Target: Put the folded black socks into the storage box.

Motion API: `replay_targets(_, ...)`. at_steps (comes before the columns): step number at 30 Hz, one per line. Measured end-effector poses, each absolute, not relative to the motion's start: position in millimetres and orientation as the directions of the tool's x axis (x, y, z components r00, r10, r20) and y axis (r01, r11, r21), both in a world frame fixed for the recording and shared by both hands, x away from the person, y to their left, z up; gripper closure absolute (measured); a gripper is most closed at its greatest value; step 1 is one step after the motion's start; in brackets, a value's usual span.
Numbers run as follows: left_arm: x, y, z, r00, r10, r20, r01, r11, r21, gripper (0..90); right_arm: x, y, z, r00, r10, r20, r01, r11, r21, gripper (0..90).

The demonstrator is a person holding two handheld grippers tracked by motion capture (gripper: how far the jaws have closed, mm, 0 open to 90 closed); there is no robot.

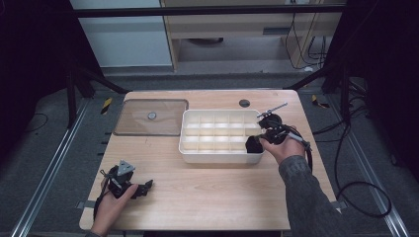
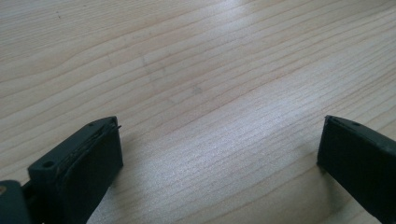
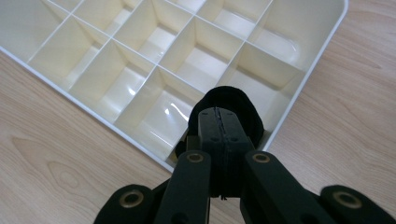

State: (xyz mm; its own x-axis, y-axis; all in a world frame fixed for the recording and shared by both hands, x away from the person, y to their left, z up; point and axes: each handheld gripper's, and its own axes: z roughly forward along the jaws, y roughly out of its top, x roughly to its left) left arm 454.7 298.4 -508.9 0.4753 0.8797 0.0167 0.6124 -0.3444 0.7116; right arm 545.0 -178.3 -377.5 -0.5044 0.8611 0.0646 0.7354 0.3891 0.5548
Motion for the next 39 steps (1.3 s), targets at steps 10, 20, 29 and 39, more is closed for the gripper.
replay_targets(10, 455, 299, -509, 0.476, 0.879, 0.018, 0.613, -0.346, 0.71, 0.0, 537, -185, -359, -0.507, 0.859, 0.075, 0.703, 0.361, 0.612, 90.0)
replay_targets(20, 455, 298, -509, 0.475, 0.88, 0.017, 0.613, -0.344, 0.712, 0.0, 528, -193, -342, -0.498, 0.861, 0.102, 0.656, 0.298, 0.693, 90.0)
replay_targets(29, 455, 298, -509, 0.476, 0.879, 0.016, 0.612, -0.344, 0.712, 0.0, 523, -198, -340, -0.508, 0.856, 0.101, 0.643, 0.298, 0.705, 90.0)
replay_targets(39, 455, 299, -509, 0.48, 0.877, 0.019, 0.611, -0.349, 0.711, 0.0, 514, -210, -333, -0.498, 0.86, 0.114, 0.618, 0.26, 0.742, 90.0)
